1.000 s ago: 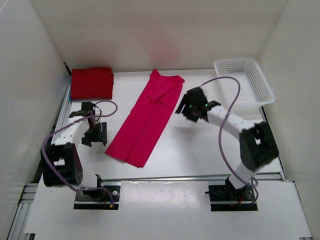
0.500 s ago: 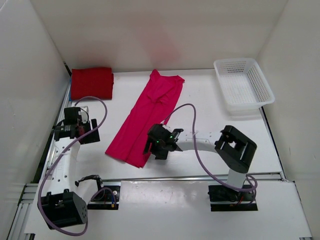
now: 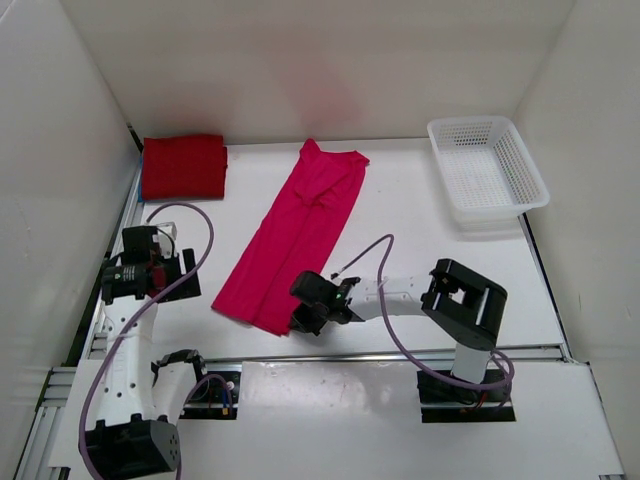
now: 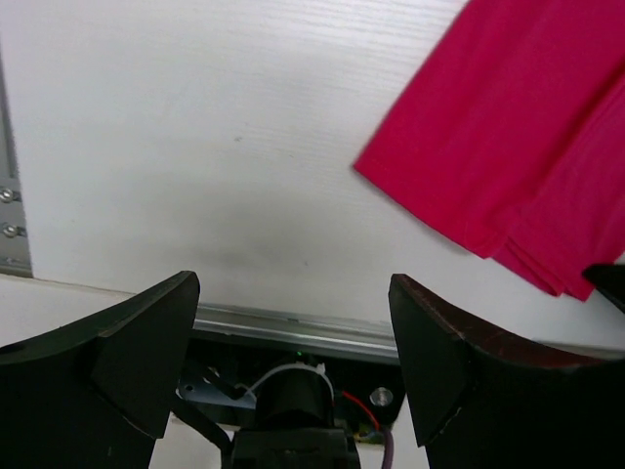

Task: Fold and stack the t-shirts
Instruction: Rotate the tshirt 90 degrees

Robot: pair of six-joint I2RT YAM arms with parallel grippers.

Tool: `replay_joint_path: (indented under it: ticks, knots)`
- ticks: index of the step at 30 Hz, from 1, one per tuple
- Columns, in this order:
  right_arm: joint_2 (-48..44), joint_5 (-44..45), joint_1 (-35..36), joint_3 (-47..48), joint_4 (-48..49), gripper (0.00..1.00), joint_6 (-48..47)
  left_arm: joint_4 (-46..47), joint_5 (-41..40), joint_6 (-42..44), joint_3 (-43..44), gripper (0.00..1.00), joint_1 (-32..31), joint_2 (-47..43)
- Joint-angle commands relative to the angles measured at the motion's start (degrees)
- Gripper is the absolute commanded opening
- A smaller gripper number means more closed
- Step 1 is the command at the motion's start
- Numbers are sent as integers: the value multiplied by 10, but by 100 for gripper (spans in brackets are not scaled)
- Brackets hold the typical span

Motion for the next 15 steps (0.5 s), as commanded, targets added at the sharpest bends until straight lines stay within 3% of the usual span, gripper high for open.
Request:
replay_joint_path:
  ticks: [1, 7, 15]
  knots:
    - [-15, 51, 1, -50, -91, 0, 33, -43, 56, 0, 28, 90, 2, 1]
    - [-143, 63, 6, -168, -89, 0, -11, -33, 83, 0, 39, 83, -56, 30]
    - [-338, 56, 6, -335, -84, 0, -106, 0, 1, 0, 39, 82, -392, 140]
